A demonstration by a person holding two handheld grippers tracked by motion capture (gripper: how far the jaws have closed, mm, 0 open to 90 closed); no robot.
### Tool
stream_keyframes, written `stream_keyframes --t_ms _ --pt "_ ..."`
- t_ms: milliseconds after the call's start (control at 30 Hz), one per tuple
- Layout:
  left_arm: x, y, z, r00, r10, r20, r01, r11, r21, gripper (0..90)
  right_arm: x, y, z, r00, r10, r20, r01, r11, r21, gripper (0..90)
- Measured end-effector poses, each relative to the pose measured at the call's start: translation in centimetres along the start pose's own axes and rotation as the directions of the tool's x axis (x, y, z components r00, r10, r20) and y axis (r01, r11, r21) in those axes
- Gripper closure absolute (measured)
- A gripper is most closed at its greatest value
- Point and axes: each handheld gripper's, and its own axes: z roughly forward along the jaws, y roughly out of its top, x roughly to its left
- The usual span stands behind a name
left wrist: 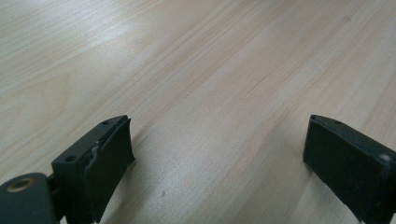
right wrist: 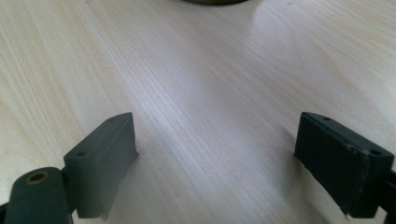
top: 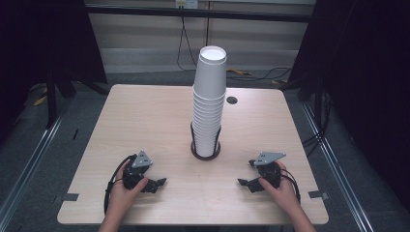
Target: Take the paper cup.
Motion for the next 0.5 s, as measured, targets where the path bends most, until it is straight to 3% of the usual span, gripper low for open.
stream_keyframes --t_ms 367,400,500 --pt "-0.10 -0.02 -0.22 0.9998 -0.017 -0.005 0.017 0.9999 0.001 8.1 -0.03 0.02 0.01 1.0000 -0.001 -0.002 0.001 1.000 0.000 12.1" --pt "-0.01 0.03 -0.30 0.9993 -0.034 0.017 0.035 0.9994 -0.009 16.2 -0.05 0.02 0.01 1.0000 -0.001 -0.004 0.001 1.000 0.001 12.0" --pt "0.35 0.69 -0.85 0.9930 -0.090 0.076 0.091 0.9958 -0.010 17.6 -0.03 0.08 0.05 1.0000 0.007 -0.002 -0.007 1.000 0.000 11.8"
